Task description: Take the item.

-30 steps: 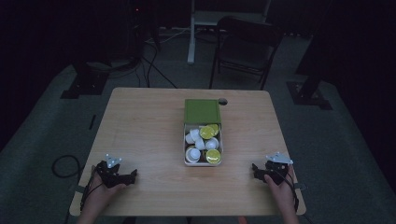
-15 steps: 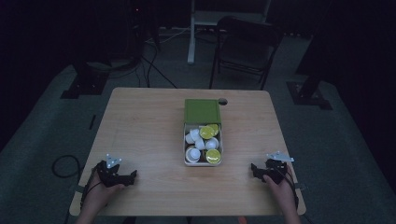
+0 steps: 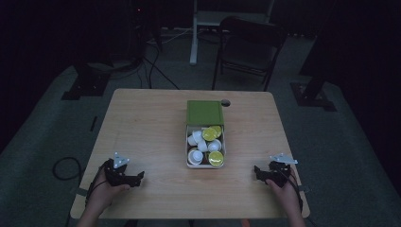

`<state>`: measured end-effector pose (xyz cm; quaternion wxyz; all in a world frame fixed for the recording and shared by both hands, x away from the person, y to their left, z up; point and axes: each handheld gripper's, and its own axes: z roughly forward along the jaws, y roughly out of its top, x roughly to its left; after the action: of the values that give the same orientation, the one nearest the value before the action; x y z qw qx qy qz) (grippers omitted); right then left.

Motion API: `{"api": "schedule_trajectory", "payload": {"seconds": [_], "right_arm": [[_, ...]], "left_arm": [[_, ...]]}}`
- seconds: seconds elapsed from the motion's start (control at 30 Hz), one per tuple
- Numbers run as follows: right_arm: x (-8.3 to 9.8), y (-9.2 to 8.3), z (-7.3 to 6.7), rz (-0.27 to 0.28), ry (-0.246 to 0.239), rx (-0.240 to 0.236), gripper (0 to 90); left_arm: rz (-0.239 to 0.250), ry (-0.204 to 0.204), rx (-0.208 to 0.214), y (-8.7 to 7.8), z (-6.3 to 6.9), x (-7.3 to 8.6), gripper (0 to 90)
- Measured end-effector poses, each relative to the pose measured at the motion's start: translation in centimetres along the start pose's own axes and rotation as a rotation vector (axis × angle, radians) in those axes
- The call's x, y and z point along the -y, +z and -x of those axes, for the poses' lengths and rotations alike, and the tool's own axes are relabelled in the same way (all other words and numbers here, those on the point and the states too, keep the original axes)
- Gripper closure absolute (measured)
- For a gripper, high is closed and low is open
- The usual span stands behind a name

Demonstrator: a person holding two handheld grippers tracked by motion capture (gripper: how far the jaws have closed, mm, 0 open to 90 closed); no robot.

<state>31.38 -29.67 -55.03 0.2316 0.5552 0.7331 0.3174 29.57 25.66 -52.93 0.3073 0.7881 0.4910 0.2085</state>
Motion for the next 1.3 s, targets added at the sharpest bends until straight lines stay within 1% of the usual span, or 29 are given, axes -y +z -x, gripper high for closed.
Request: {"api": "schedule_trajectory", "payload": {"seconds": [0.1, 0.27, 0.4, 0.47, 0.6, 0.67, 0.7, 0.73, 0.83, 0.9, 0.93, 1.07, 1.17, 1.3], "right_arm": [[0.0, 0.0, 0.0, 0.000, 0.000, 0.000, 12.1], [0.0, 0.0, 0.0, 0.000, -0.001, 0.000, 12.1], [0.0, 0.0, 0.0, 0.000, -0.001, -0.001, 12.2], [0.0, 0.0, 0.0, 0.000, -0.001, -0.001, 12.2], [-0.1, 0.0, 0.0, -0.001, -0.001, -0.001, 12.2], [-0.1, 0.0, 0.0, -0.001, -0.002, -0.001, 12.2], [0.0, 0.0, 0.0, 0.000, -0.001, -0.001, 12.2], [0.0, 0.0, 0.0, 0.000, -0.002, -0.001, 12.2], [0.0, 0.0, 0.0, 0.000, -0.002, -0.001, 12.2], [0.0, 0.0, 0.0, 0.001, -0.002, -0.001, 12.2], [0.0, 0.0, 0.0, 0.001, -0.002, -0.001, 12.2], [0.0, 0.0, 0.0, 0.000, -0.003, 0.000, 12.2], [0.0, 0.0, 0.0, 0.001, -0.003, 0.000, 12.2], [0.0, 0.0, 0.0, 0.001, -0.002, -0.001, 12.2]], "left_arm": [[0.000, 0.014, 0.025, 0.0, 0.4, -0.7, 1.4], [0.002, 0.041, 0.052, -0.2, 1.1, -1.9, 1.4], [0.019, 0.066, 0.077, -0.7, 1.7, -3.1, 1.4], [0.032, 0.069, 0.091, -0.9, 2.1, -3.8, 1.4], [0.044, 0.094, 0.111, -1.4, 3.0, -5.0, 1.4], [0.047, 0.095, 0.119, -1.5, 3.2, -5.3, 1.4], [0.053, 0.106, 0.129, -1.6, 3.5, -5.9, 1.4], [0.055, 0.113, 0.129, -1.6, 3.7, -6.2, 1.4], [0.063, 0.113, 0.145, -1.7, 4.1, -6.9, 1.5], [0.077, 0.114, 0.156, -1.8, 4.4, -7.4, 5.2], [0.085, 0.116, 0.164, -1.8, 4.6, -7.7, 5.2], [0.100, 0.135, 0.171, -2.0, 5.0, -8.3, 5.2], [0.110, 0.139, 0.185, -2.1, 5.3, -8.9, 5.2], [0.122, 0.162, 0.202, -2.3, 6.0, -9.8, 5.2]]}}
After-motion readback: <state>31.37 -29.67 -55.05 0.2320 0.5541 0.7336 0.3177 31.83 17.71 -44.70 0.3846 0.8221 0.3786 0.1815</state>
